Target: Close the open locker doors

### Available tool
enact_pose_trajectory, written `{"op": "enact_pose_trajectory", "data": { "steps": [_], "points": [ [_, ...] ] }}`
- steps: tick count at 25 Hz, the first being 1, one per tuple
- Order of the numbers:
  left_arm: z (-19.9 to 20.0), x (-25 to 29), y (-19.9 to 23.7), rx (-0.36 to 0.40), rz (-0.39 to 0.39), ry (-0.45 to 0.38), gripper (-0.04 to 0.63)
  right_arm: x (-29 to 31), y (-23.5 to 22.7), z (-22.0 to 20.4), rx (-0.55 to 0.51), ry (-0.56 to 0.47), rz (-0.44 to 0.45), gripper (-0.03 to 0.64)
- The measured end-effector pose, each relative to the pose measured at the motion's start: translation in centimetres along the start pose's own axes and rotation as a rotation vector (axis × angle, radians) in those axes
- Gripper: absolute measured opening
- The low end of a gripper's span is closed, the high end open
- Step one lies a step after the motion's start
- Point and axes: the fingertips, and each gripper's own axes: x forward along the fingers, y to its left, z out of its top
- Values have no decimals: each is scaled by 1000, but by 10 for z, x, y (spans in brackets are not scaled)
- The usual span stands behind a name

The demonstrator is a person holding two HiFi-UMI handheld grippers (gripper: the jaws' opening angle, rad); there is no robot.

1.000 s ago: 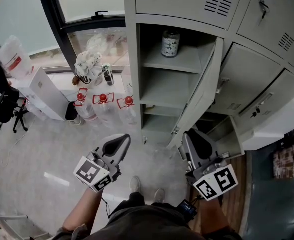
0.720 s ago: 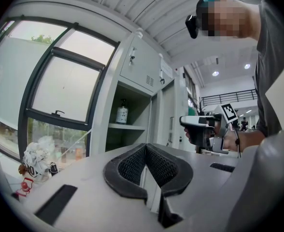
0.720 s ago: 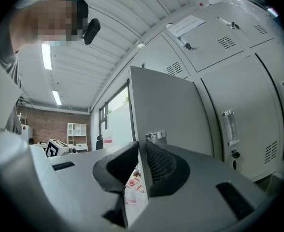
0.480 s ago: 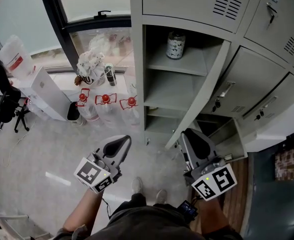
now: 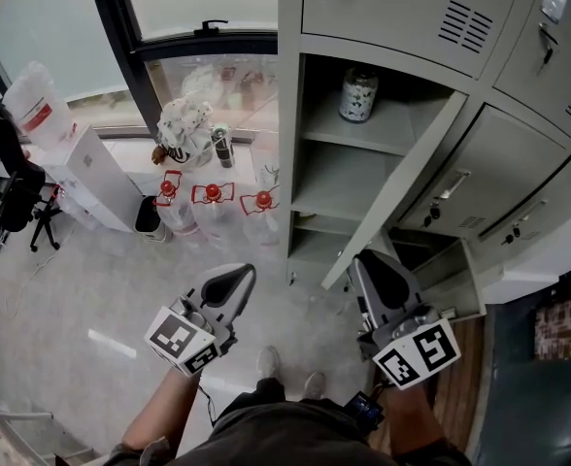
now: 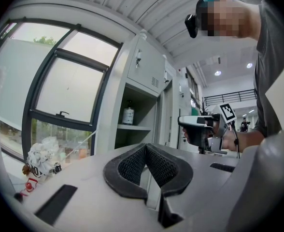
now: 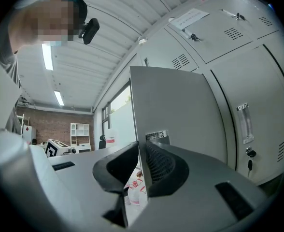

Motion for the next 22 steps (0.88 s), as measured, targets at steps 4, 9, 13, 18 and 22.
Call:
{"op": "enact_pose_trajectory", "data": {
  "steps": [4, 9, 13, 18, 22],
  "points": [
    [-2, -2, 9, -8, 9, -1, 11, 10, 2, -2, 0, 6, 2, 15],
    [-3, -2, 17, -13, 10, -4, 11, 22, 3, -4, -10, 14, 4, 15],
    [-2, -3, 25, -17, 14, -5, 11, 32, 4, -5, -14, 21, 5, 15],
    [-1, -4, 37, -21, 24, -7, 11, 45, 5, -6, -15, 23, 12, 14],
    [-1, -4, 46, -23, 31, -5, 11, 56, 5, -7, -15, 22, 18, 15]
  ]
}}
